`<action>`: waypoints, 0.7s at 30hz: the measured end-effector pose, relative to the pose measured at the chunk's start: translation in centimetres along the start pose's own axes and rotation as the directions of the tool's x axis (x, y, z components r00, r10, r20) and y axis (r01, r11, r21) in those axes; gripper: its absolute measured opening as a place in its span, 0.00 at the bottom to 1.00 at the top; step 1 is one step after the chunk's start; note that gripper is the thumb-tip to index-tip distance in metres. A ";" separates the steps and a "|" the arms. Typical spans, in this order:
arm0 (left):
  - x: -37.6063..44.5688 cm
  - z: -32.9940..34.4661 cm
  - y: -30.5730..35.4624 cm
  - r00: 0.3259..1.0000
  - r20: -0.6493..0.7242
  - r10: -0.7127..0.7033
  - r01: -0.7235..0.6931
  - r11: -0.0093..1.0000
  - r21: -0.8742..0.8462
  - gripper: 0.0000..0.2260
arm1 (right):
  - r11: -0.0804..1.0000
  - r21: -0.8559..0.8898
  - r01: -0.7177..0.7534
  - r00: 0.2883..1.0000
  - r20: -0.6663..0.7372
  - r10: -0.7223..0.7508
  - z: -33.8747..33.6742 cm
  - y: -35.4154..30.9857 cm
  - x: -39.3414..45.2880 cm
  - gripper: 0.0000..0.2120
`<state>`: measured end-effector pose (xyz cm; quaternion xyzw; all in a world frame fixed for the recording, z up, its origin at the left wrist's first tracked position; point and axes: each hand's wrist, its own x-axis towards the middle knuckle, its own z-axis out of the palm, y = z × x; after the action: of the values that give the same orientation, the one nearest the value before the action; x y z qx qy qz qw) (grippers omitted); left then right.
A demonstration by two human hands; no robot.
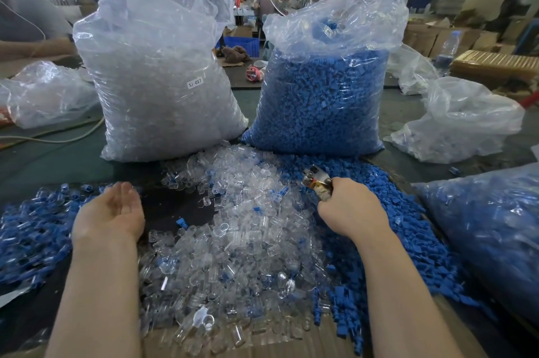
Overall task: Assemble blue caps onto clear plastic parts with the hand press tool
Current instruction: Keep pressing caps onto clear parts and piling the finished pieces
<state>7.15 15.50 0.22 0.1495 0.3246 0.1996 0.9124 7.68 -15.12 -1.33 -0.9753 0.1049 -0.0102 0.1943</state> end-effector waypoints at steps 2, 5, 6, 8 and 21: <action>0.4 0.7 -0.6 0.994 0.090 0.066 -0.097 0.905 0.414 0.08 | 1.000 -0.018 -0.016 1.000 -0.003 0.016 0.1 -0.1 -0.1 0.06; 0.7 0.5 -2.5 0.932 0.341 0.122 -0.355 0.498 0.791 0.06 | 0.999 -0.037 -0.014 1.000 -0.009 0.014 0.2 -0.3 -0.2 0.06; 0.5 0.4 -3.1 0.897 0.423 0.125 -0.441 0.305 0.844 0.07 | 0.999 -0.041 -0.011 1.000 -0.008 0.010 0.2 -0.3 -0.2 0.06; 0.4 0.1 -4.2 0.846 0.527 0.081 -0.524 -0.056 0.850 0.09 | 0.999 -0.050 -0.007 1.000 -0.002 0.007 0.2 -0.3 -0.2 0.06; 0.0 -0.4 -5.6 0.804 0.590 0.070 -0.452 -0.572 0.685 0.04 | 0.999 -0.041 -0.008 0.999 0.041 0.009 0.2 -0.7 -0.3 0.07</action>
<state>8.37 10.61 -2.35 0.9483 0.1652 0.0665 0.2629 7.53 -14.33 -1.28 -0.9786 0.1052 0.0131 0.1764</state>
